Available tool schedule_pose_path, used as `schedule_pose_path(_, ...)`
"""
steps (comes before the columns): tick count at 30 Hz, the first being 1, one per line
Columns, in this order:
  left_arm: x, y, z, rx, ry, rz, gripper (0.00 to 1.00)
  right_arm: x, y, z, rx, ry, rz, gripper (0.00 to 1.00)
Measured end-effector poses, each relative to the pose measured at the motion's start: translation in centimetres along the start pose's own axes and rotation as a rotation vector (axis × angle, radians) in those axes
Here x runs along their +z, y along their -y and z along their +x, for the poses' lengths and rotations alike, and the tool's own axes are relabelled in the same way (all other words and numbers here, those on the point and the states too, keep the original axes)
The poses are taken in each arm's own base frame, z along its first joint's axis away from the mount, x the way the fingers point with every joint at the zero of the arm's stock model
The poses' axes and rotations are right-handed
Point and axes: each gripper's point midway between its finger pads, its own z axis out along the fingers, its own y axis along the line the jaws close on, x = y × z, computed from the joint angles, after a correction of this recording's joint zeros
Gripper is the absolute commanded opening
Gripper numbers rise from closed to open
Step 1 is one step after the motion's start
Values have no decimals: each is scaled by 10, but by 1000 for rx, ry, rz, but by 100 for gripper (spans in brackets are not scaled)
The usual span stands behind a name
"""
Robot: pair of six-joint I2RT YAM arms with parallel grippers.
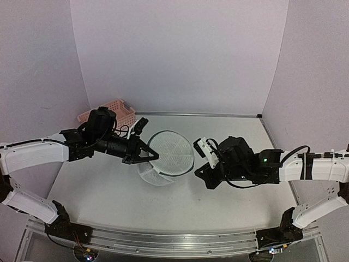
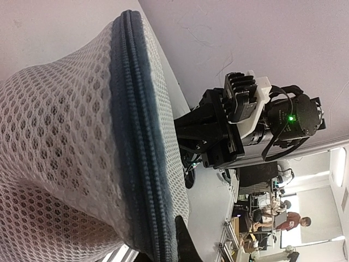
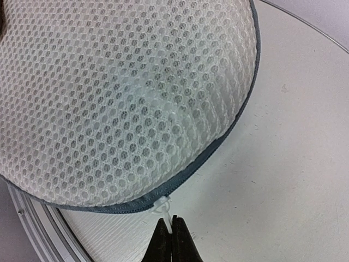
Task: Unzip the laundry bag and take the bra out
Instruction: Unzip the zipper of the laundry bag.
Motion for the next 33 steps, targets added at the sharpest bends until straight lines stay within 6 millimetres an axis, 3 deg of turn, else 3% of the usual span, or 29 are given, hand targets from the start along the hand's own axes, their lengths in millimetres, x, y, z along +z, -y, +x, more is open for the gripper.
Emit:
schedule_pose_path(6,4,-10,6,-11,-28,-27,1,4,-7,6,-3,-27,-44,0)
schedule_pose_path(15,26,-47,10,-87,-81,-98,2,7,-16,19,27,-51,-73,0)
schedule_pose_path(20,29,-73,8,-139,-88,-144,19,18,-16,36,56,-95,-52,0)
schedule_pose_path(26,9,-96,-18,-167,-3,-186,42,24,-18,45,86,-116,-44,0)
schedule_pose_path(33,0,-106,-27,-172,25,-211,63,34,-20,54,159,-144,-32,0)
